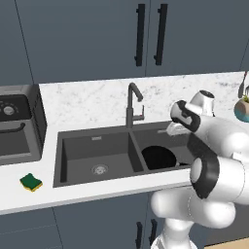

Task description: Pick the pan and sponge and place them into the sink. Then turn on the water.

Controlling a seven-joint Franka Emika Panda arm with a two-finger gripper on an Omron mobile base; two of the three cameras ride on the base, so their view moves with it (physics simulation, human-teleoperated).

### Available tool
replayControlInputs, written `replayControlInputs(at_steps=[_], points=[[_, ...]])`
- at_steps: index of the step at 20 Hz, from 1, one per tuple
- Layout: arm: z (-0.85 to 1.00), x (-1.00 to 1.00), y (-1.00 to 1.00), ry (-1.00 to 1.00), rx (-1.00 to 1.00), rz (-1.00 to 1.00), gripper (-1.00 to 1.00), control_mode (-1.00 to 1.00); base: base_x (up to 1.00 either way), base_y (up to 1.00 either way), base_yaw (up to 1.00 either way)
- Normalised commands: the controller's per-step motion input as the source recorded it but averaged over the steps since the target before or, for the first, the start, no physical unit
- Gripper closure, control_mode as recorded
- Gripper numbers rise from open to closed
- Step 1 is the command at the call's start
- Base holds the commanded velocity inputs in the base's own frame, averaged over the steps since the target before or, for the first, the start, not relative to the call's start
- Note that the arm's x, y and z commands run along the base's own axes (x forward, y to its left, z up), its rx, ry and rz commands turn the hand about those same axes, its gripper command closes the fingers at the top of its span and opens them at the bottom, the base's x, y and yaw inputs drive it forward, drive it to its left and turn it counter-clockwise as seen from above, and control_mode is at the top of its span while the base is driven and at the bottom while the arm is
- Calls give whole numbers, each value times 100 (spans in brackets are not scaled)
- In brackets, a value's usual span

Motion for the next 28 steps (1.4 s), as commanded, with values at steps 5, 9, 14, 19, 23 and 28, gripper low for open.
replayControlInputs(at_steps=[5,9,14,19,23,28], points=[[55,-28,96,-2,7,0,-100,-100,0,0,0],[34,-29,100,-8,1,0,-100,-100,0,0,0],[23,-45,100,-7,1,0,-100,-100,0,0,0],[16,-30,100,-1,0,0,-100,-100,0,0,0],[14,-1,100,1,0,8,-100,-100,0,0,0],[7,4,100,8,0,20,-100,-100,0,0,0]])
